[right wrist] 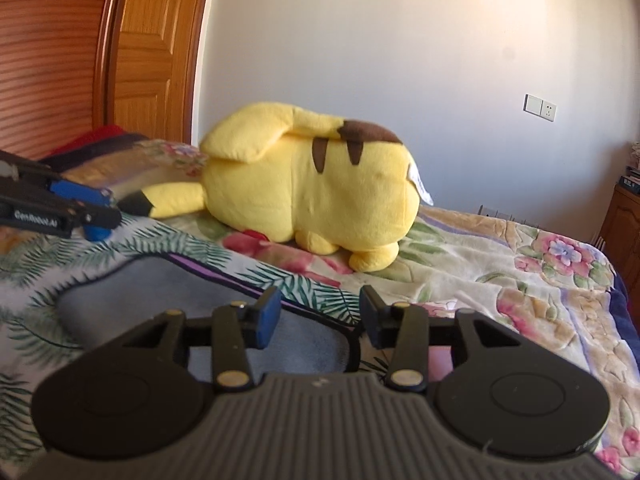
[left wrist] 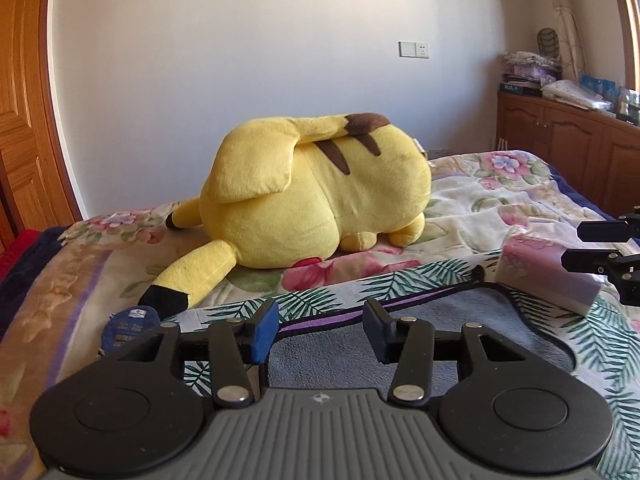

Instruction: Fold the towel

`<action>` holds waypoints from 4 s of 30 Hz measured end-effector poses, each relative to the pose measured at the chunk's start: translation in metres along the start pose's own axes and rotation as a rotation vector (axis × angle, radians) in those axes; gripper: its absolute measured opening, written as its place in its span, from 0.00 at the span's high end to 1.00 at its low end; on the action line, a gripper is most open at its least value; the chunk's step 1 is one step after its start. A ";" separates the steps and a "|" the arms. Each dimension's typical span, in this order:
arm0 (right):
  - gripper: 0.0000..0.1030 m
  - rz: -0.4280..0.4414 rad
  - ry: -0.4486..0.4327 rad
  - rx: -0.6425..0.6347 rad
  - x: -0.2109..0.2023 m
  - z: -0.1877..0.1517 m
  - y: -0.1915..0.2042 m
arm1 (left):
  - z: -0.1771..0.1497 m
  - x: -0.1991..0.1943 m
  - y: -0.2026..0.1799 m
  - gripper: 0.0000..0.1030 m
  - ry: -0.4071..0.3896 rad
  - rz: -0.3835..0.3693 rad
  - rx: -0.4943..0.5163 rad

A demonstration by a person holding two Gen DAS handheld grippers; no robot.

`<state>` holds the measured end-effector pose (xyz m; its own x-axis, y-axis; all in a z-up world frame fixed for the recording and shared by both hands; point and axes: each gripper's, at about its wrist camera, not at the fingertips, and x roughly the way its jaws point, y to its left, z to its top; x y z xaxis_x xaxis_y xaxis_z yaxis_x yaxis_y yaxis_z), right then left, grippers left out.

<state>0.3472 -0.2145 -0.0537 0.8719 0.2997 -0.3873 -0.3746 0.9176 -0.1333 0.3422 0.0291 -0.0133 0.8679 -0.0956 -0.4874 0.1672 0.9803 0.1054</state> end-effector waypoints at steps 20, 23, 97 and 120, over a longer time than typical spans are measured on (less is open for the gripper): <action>0.57 -0.003 -0.029 0.072 -0.105 0.035 0.024 | 0.023 -0.129 -0.025 0.55 -0.037 -0.042 0.032; 0.57 -0.003 -0.030 0.080 -0.116 0.033 0.027 | 0.016 -0.140 -0.028 0.52 -0.036 -0.046 0.024; 0.00 -0.052 -0.122 0.185 -0.304 -0.021 0.105 | -0.097 -0.357 -0.088 0.16 -0.101 0.015 -0.050; 0.00 -0.076 -0.065 0.220 -0.288 -0.080 0.111 | -0.150 -0.328 -0.095 0.16 -0.078 0.049 -0.078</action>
<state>0.0291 -0.2199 -0.0301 0.9161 0.2374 -0.3230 -0.2356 0.9708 0.0453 -0.0288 -0.0061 0.0064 0.9082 -0.0577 -0.4146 0.0895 0.9943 0.0578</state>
